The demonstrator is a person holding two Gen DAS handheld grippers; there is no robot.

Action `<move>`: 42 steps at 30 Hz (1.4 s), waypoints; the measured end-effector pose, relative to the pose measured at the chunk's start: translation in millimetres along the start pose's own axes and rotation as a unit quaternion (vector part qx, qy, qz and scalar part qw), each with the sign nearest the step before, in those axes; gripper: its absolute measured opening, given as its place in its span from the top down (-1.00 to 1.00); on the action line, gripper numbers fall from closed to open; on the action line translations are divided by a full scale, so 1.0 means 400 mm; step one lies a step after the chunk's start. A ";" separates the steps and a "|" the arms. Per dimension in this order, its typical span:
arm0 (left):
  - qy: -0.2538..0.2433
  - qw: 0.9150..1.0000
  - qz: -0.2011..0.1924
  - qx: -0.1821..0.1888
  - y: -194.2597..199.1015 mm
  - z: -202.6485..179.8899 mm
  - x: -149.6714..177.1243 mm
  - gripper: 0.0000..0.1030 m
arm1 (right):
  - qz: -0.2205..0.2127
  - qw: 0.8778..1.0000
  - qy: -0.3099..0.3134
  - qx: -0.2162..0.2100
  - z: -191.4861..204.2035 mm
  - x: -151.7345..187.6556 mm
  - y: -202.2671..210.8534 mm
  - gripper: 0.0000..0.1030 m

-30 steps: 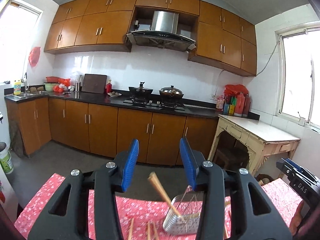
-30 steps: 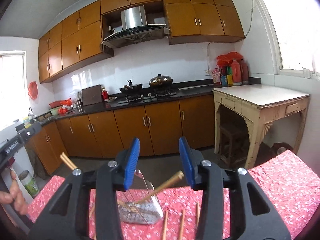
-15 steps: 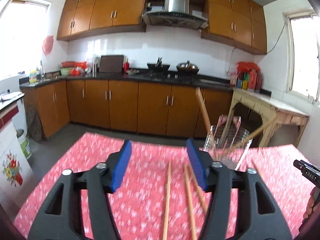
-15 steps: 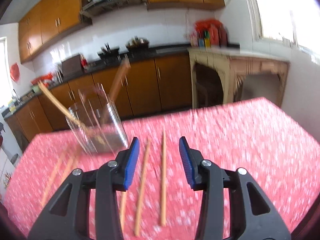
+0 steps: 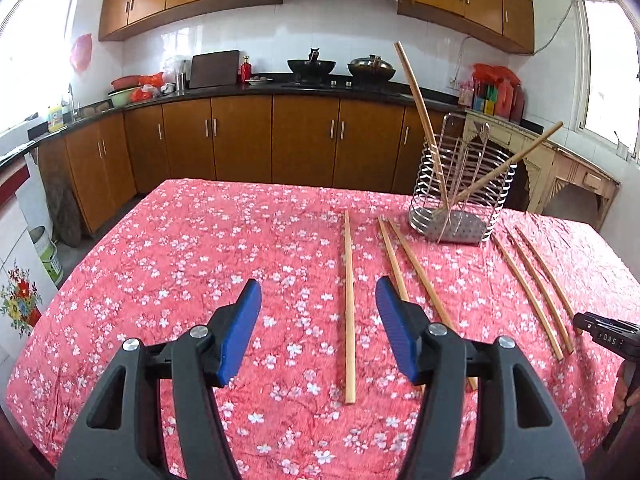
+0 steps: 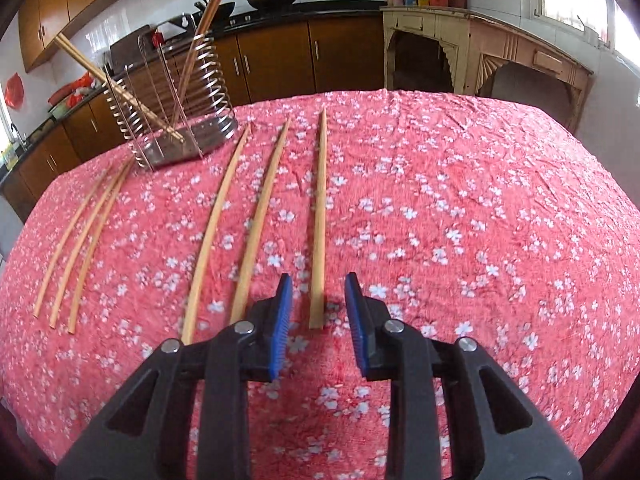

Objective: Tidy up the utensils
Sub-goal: 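Move both open tools back over the chopsticks on the cloth, then close the right tool on another wooden chopstick on the cloth, then close the left tool on another wooden chopstick on the cloth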

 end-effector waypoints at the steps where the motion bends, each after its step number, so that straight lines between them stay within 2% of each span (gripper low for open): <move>1: 0.000 1.000 0.002 0.001 -0.003 0.000 0.004 -0.16 | 0.002 1.000 0.001 0.003 0.005 0.002 -0.006 0.57; 5: -0.002 1.000 0.016 0.002 -0.025 0.000 0.021 -0.16 | 0.002 1.000 0.000 0.008 0.011 0.001 -0.013 0.61; 8: 0.000 1.000 0.028 0.005 -0.040 -0.002 0.032 -0.16 | 0.003 1.000 -0.003 0.015 -0.003 0.001 -0.008 0.84; 13: 0.000 0.999 0.038 0.009 -0.049 -0.001 0.045 -0.16 | 0.015 1.000 -0.014 0.016 -0.019 -0.024 -0.013 0.85; 20: -0.010 0.999 0.050 0.015 -0.054 -0.010 0.059 -0.16 | 0.005 0.995 -0.075 0.059 -0.146 -0.113 -0.033 0.85; 25: -0.020 0.997 0.074 0.016 -0.079 -0.025 0.066 -0.15 | 0.005 0.992 -0.100 0.070 -0.210 -0.129 -0.037 0.85; 31: -0.037 0.992 0.119 0.002 -0.127 -0.045 0.086 0.13 | 0.006 0.992 -0.106 0.065 -0.228 -0.119 -0.047 0.84; 34: -0.036 0.989 0.145 -0.006 -0.153 -0.048 0.090 0.44 | 0.007 0.992 -0.106 0.065 -0.232 -0.121 -0.048 0.85; 35: -0.037 0.989 0.146 -0.009 -0.153 -0.049 0.087 0.64 | 0.006 0.992 -0.107 0.063 -0.234 -0.122 -0.047 0.85; 37: -0.038 0.987 0.154 -0.017 -0.162 -0.051 0.082 0.85 | 0.006 0.992 -0.107 0.064 -0.234 -0.122 -0.048 0.84; 42: -0.029 0.986 0.164 -0.026 -0.186 -0.023 0.045 0.86 | 0.006 0.992 -0.108 0.063 -0.229 -0.118 -0.047 0.84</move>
Point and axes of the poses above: each gripper's, at about its wrist camera, not at the fingertips, and y roughly against the way its jaws point, z to its left, x to its underside, the point moved 4 cm from there along -y, roughly the way its jaws point, and after that the axes turned 15 degrees about z, right-handed, at the moved point
